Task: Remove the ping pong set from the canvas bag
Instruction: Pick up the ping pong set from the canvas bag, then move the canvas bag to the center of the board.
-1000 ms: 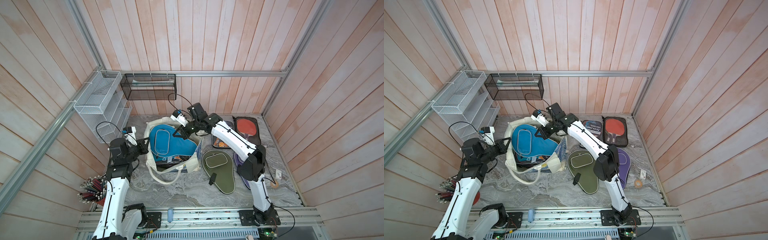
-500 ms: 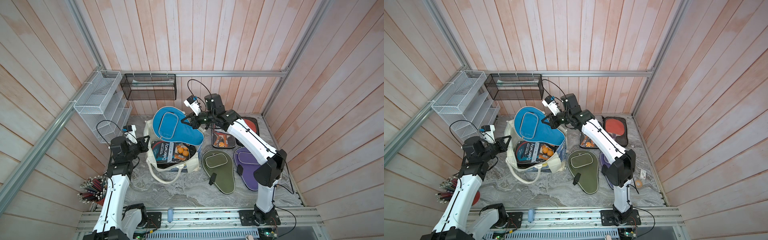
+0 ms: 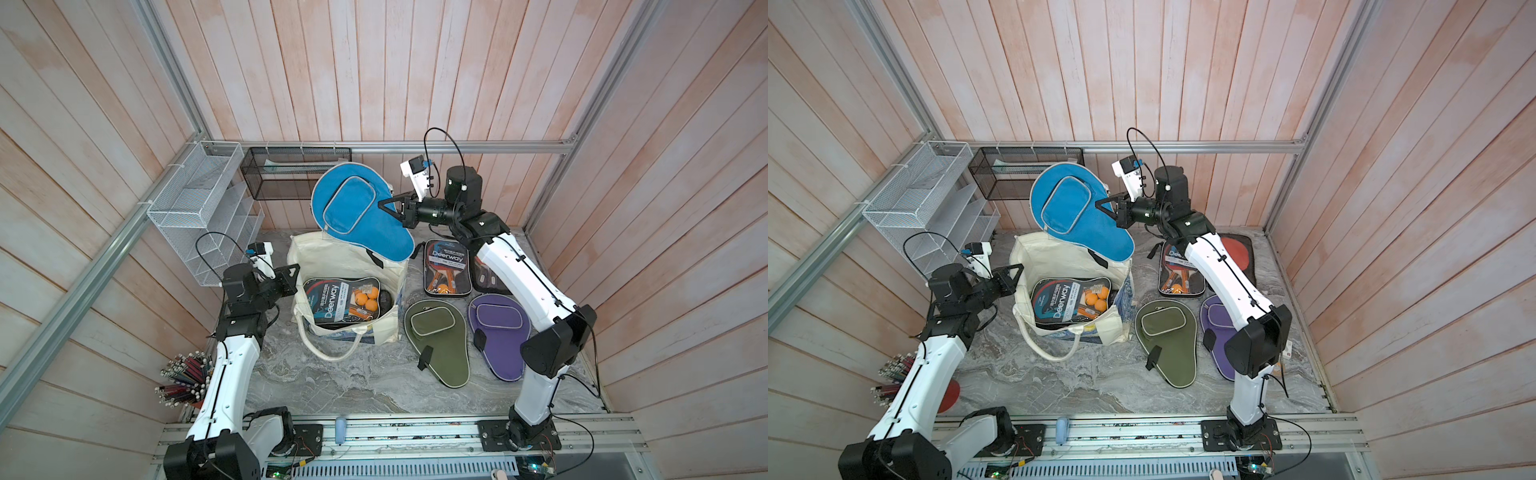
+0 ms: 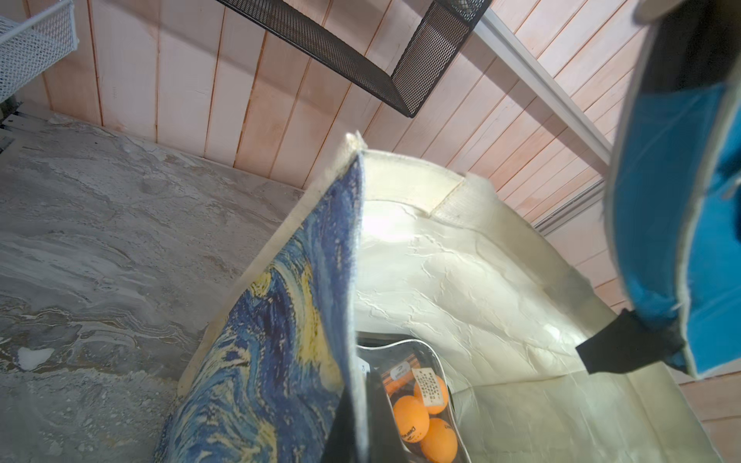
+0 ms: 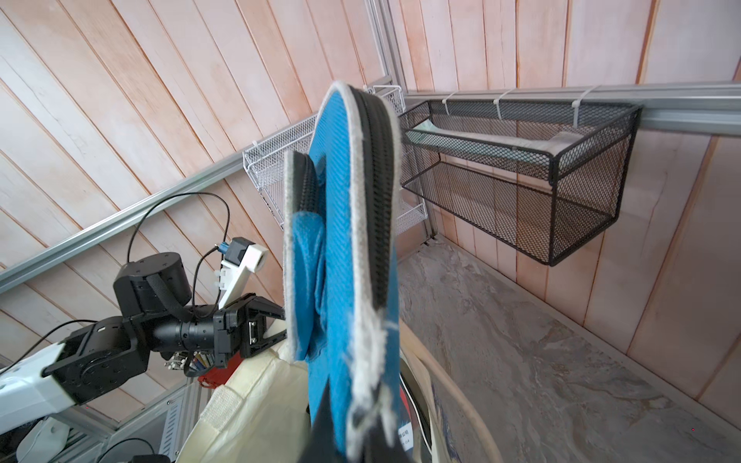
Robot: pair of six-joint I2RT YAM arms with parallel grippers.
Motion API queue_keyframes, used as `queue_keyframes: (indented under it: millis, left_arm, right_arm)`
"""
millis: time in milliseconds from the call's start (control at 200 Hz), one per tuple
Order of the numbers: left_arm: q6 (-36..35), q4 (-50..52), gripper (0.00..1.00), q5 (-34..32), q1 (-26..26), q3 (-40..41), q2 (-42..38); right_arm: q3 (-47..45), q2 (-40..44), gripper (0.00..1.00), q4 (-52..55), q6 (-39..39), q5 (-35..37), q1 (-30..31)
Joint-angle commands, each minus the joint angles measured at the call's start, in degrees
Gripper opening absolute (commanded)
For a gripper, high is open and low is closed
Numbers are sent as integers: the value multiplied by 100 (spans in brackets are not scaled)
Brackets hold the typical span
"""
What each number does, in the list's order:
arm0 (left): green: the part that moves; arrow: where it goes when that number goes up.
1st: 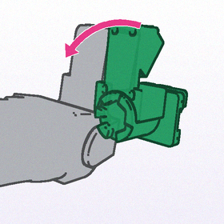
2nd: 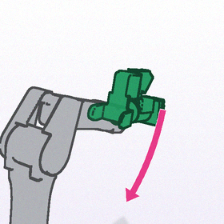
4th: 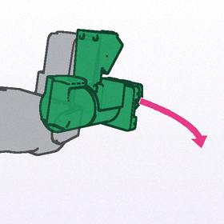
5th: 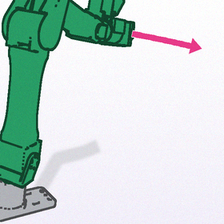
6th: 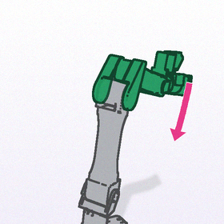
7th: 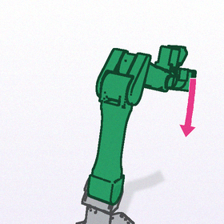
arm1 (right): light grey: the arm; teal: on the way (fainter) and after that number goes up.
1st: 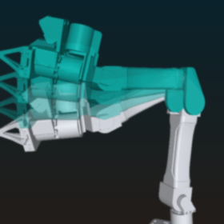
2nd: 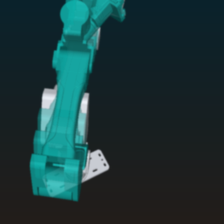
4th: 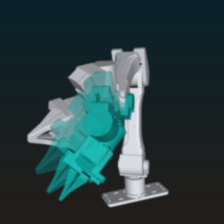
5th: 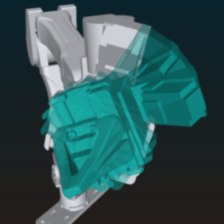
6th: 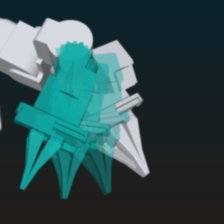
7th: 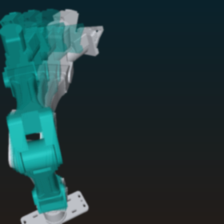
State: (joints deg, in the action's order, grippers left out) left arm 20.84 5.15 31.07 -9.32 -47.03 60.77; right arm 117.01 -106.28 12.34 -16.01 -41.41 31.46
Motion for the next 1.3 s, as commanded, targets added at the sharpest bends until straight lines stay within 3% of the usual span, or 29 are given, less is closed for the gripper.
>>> queue_keyframes:
  millis: [0, 365, 520, 760, 970, 1165, 1295]
  left_arm:
    - [-75, -448, 0, -31, -5, -228, -78]
    - [-76, -400, 0, -56, -10, -235, -120]
    - [-248, -174, 0, -246, -6, -421, -186]
    - [-677, 314, 0, -895, -26, -921, -169]
    - [-724, 501, 0, -1490, -298, -1128, -344]
    - [-660, 707, 0, -2082, -839, -1142, -770]
    - [-658, 913, 0, -2557, -941, -1172, -984]
  right_arm:
    - [-51, 283, 0, -724, -218, -263, 1]
    - [-285, 539, 0, -792, -199, -274, -200]
    - [-595, 822, 0, -1099, -353, -294, -548]
    - [-1360, 1412, 0, -1702, -715, -288, -1312]
    - [-2296, 1793, 0, -2182, -1130, 196, -1872]
    - [-3102, 1460, 0, -2893, -1774, 542, -2013]
    - [-3312, 987, 0, -3485, -2213, 630, -2013]
